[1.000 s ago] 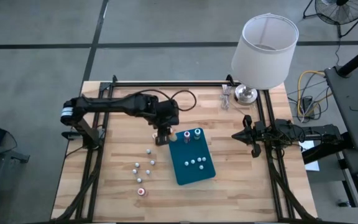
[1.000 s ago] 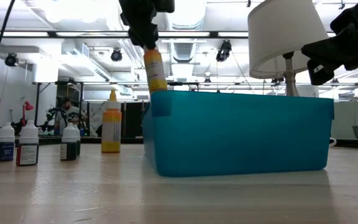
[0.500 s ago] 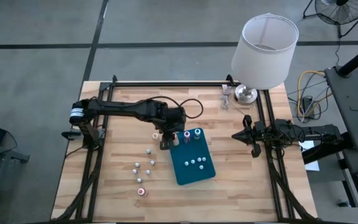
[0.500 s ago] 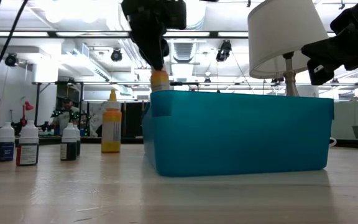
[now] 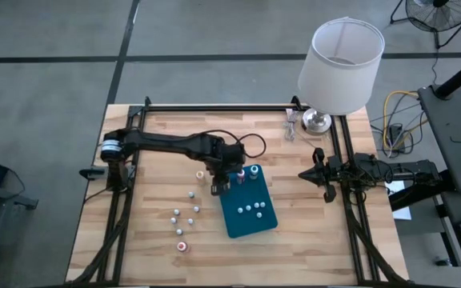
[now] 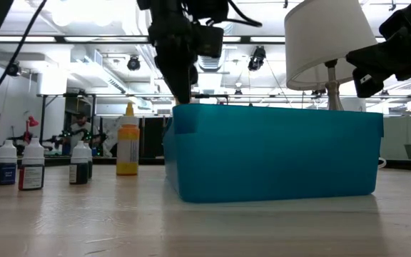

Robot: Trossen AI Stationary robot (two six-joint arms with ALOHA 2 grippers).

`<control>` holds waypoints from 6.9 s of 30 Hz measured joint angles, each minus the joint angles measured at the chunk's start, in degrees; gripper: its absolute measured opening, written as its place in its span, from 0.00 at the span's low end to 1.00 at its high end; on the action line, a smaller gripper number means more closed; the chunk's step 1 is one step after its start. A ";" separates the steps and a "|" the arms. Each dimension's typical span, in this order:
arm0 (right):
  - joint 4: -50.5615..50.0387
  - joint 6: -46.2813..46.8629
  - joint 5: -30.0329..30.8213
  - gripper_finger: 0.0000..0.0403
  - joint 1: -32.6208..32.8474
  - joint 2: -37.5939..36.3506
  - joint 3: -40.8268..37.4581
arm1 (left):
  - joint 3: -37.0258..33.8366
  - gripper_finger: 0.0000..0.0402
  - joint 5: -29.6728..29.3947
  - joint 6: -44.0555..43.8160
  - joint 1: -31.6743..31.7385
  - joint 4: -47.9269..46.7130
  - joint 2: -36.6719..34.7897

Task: Pick & Place food coloring
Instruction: Put the top large yellow food coloring bottle into the blue bin, then put the large yellow food coloring bottle into the blue bin

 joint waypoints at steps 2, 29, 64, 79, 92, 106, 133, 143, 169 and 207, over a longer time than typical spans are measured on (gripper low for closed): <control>0.01 0.00 0.02 0.02 -0.01 0.00 0.02 | 0.00 0.24 -0.46 0.06 0.09 0.32 0.72; 0.00 0.00 0.01 0.02 -0.02 -0.02 0.01 | -0.02 0.25 -4.30 0.90 0.33 3.15 3.60; -0.01 0.00 0.00 0.02 -0.01 -0.01 0.01 | -0.02 0.47 -4.04 1.44 0.50 3.14 3.58; -0.01 0.00 0.00 0.02 0.00 -0.02 0.00 | 3.76 0.59 -5.61 3.97 1.32 -3.08 2.46; -0.01 0.00 0.00 0.02 0.00 0.00 0.02 | 8.05 0.59 -6.01 3.92 2.45 -13.79 -1.72; 0.01 0.00 -0.06 0.02 -0.02 -0.04 0.02 | -0.91 0.59 -5.96 2.33 2.49 -15.35 -11.72; 0.01 0.00 0.02 0.02 -0.02 -0.04 0.00 | -31.52 0.59 -5.44 8.83 1.81 8.80 -25.91; 0.01 0.00 0.00 0.02 0.00 0.00 0.02 | -33.42 0.59 -5.46 8.66 1.83 12.87 -25.73; 0.01 0.00 -0.06 0.02 0.00 -0.04 0.01 | -33.87 0.59 -5.52 6.20 1.94 17.22 -20.09; 0.01 0.00 0.00 0.02 0.00 0.00 0.01 | -16.59 0.31 -5.35 6.40 1.94 1.86 -20.25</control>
